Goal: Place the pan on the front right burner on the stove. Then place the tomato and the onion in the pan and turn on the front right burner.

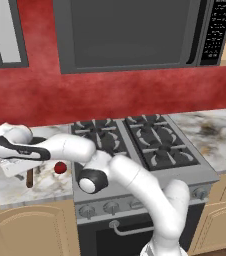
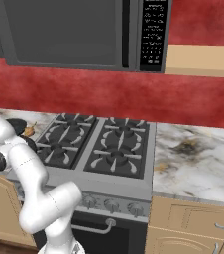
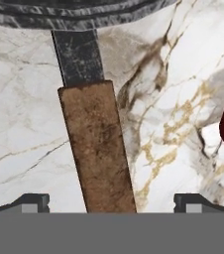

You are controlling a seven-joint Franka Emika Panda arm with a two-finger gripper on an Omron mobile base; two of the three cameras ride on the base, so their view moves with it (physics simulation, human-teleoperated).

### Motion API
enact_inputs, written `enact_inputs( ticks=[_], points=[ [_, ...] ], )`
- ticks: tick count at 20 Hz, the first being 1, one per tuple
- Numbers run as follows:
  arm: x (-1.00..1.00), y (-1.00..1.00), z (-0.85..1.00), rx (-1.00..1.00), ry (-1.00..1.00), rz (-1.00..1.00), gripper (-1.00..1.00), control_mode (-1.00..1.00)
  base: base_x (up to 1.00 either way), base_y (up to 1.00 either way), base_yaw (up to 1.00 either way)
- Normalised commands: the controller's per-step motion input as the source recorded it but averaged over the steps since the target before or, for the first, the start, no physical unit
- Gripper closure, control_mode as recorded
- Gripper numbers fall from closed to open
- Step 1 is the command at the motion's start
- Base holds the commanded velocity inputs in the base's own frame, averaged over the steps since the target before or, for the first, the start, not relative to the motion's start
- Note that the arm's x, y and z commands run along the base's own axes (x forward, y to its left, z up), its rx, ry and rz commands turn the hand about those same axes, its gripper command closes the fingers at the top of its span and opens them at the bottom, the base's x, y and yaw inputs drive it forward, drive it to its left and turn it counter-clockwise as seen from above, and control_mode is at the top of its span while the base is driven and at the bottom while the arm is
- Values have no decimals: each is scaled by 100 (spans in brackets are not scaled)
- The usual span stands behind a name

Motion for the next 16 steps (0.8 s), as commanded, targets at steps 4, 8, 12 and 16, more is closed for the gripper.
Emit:
enact_inputs(
  ticks=[4,8,12,16],
  points=[
    [0,-17,-24,0,2,0,100,-100,0,0,0],
    [0,-8,-23,0,5,0,100,-100,0,0,0],
    [0,-15,-3,4,1,0,100,-100,0,0,0],
    [-1,-26,6,7,-2,0,100,-100,0,0,0]
  ],
)
